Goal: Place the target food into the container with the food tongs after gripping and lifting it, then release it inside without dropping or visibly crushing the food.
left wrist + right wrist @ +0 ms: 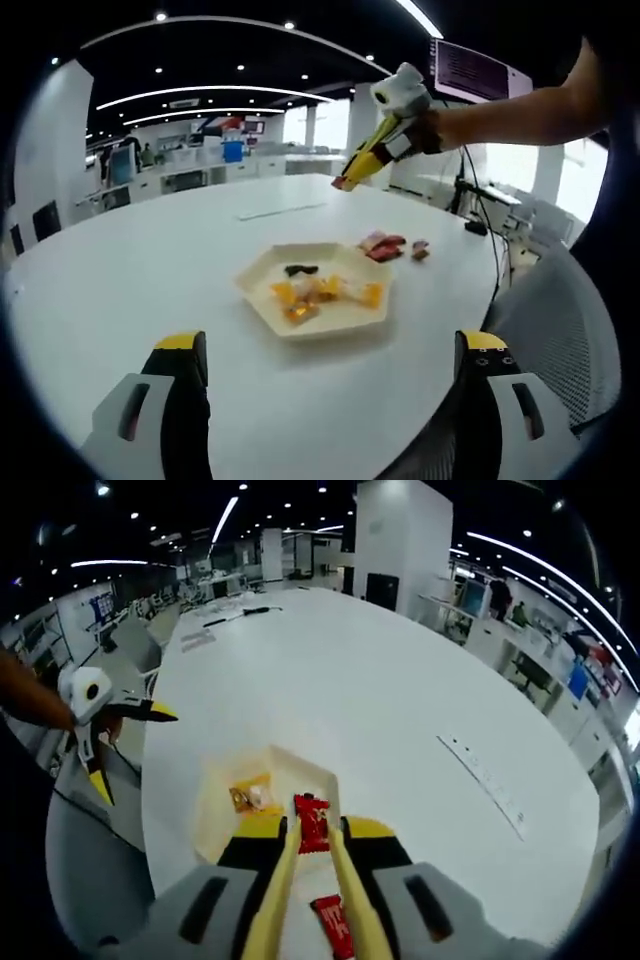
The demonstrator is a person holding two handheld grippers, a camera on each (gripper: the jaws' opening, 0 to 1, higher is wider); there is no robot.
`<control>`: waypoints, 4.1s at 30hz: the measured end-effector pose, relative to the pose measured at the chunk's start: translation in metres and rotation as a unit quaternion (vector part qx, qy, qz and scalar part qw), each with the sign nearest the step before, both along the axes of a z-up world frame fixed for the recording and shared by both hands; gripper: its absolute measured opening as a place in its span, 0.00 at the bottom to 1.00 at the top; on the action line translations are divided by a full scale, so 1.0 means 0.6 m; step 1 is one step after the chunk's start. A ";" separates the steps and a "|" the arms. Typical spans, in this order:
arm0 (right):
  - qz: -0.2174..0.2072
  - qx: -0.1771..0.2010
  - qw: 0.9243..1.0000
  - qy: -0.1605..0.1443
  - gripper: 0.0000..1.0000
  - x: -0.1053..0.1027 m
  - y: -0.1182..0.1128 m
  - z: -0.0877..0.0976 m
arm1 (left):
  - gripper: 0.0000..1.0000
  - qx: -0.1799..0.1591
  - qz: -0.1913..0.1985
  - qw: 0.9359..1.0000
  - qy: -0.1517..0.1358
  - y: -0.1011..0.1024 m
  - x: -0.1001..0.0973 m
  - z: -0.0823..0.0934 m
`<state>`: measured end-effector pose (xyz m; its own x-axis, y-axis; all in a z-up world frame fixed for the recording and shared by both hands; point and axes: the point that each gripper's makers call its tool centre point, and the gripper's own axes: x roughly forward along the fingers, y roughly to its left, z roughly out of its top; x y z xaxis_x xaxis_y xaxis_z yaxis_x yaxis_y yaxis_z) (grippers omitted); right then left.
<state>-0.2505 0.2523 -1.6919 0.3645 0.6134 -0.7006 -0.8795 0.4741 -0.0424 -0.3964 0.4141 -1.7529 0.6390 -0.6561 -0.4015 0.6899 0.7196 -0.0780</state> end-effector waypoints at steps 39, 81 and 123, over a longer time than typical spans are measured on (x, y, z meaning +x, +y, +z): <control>0.040 0.041 0.997 -0.044 0.28 -0.010 0.066 0.033 | 0.99 0.003 0.006 1.000 -0.003 0.005 0.001 0.001; 0.015 0.061 0.997 -0.041 0.27 -0.036 -0.076 0.037 | 0.99 0.011 -0.002 1.000 0.006 0.000 -0.003 -0.008; -0.023 0.013 0.999 -0.038 0.28 -0.102 -0.300 0.014 | 0.99 0.012 0.006 1.000 0.004 0.007 -0.001 -0.007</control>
<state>-0.3119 0.0723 -1.6836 0.4452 0.6115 -0.6541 -0.8510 0.5163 -0.0965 -0.3971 0.4182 -1.7569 0.6439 -0.6382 -0.4221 0.6803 0.7299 -0.0659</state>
